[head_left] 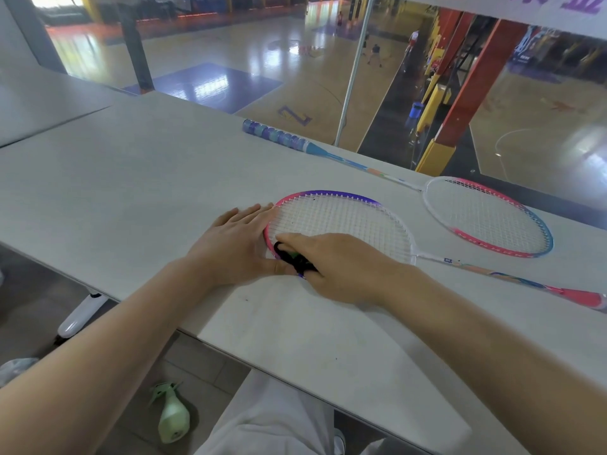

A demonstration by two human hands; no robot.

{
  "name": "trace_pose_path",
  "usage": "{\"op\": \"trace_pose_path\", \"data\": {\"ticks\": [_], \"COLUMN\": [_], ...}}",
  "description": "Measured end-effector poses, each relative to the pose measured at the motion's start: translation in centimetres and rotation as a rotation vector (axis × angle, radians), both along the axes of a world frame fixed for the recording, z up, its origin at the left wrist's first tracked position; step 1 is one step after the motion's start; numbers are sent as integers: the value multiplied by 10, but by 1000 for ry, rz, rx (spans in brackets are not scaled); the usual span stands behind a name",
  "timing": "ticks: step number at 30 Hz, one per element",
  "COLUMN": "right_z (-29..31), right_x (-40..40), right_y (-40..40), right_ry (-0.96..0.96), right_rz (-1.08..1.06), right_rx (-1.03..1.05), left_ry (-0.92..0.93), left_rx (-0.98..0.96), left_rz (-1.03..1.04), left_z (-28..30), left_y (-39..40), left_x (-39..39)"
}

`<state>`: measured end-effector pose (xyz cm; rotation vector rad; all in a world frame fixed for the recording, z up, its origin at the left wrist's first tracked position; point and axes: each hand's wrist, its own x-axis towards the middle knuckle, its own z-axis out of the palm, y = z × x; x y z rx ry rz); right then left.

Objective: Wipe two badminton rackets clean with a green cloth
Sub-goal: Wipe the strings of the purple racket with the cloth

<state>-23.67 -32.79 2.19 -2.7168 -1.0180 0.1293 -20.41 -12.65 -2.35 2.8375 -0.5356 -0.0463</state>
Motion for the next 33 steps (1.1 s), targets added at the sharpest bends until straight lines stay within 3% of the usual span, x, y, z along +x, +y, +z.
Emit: {"op": "trace_pose_path", "data": {"ticks": [6, 13, 23, 33], "right_z": [1, -4, -8, -3], "right_x": [31, 71, 38, -3], "right_y": [3, 21, 30, 3], "right_ry": [-78, -74, -62, 115], "right_rz": [-87, -364, -228, -93], "right_rx": [-59, -54, 47, 139], "left_ry": [-2, 21, 1, -1], "left_rx": [-17, 35, -93, -39], "left_rz": [-13, -14, 10, 0], "left_z": [1, 5, 3, 0], "left_y": [1, 0, 0, 1], "left_x": [0, 0, 0, 3]}}
